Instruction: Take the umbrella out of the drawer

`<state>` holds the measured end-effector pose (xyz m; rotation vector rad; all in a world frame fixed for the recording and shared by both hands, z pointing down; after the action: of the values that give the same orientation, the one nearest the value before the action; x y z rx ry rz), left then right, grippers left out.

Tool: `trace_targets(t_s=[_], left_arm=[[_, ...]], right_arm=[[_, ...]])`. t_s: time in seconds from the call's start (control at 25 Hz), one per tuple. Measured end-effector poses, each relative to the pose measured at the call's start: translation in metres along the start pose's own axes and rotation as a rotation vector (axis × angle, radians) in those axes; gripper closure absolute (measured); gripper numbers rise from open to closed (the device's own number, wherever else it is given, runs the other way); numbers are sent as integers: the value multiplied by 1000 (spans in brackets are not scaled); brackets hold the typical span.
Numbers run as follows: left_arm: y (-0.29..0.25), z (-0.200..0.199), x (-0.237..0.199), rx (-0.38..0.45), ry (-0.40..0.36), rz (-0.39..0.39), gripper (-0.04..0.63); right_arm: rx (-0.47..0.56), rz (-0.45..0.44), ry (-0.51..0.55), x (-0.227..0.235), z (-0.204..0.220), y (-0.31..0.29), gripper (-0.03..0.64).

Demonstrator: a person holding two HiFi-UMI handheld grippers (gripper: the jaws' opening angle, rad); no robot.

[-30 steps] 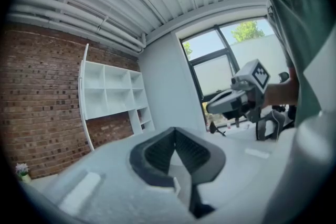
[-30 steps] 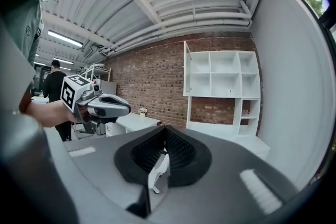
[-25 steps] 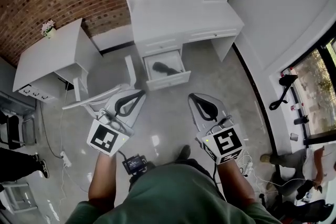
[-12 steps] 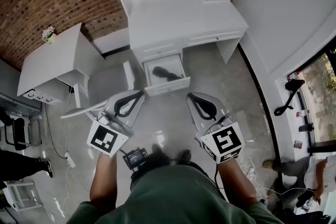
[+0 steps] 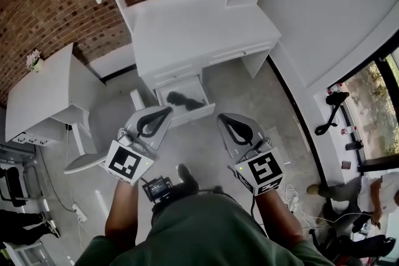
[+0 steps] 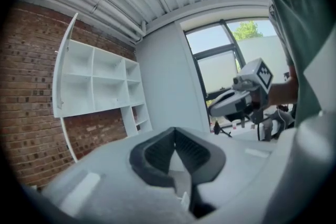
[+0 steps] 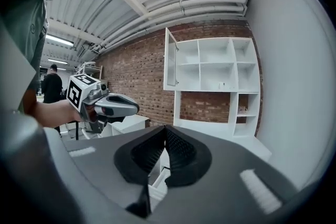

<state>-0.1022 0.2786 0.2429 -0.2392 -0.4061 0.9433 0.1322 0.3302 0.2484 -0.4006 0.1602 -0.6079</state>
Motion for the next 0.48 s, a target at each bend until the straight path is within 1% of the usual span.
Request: trace_targets(t_s=[0.2, 0.48], left_arm=[[-15, 8, -58, 30, -8, 53, 592], [-30, 14, -121, 62, -19, 95, 592]], right_arm=[[14, 49, -8, 1, -31, -47, 609], [12, 103, -14, 8, -60, -97, 609]])
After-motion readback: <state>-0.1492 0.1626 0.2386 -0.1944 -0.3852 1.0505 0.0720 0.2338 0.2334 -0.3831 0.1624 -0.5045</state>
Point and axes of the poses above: the fingertips, and each gripper's own axes: y backward along the fingers, x to its right, z out of its underside, the point moved 10 cm from there along y, backward along the fingers, and after that the axes turned 13 degrees about -x, right-handed, at the moved point
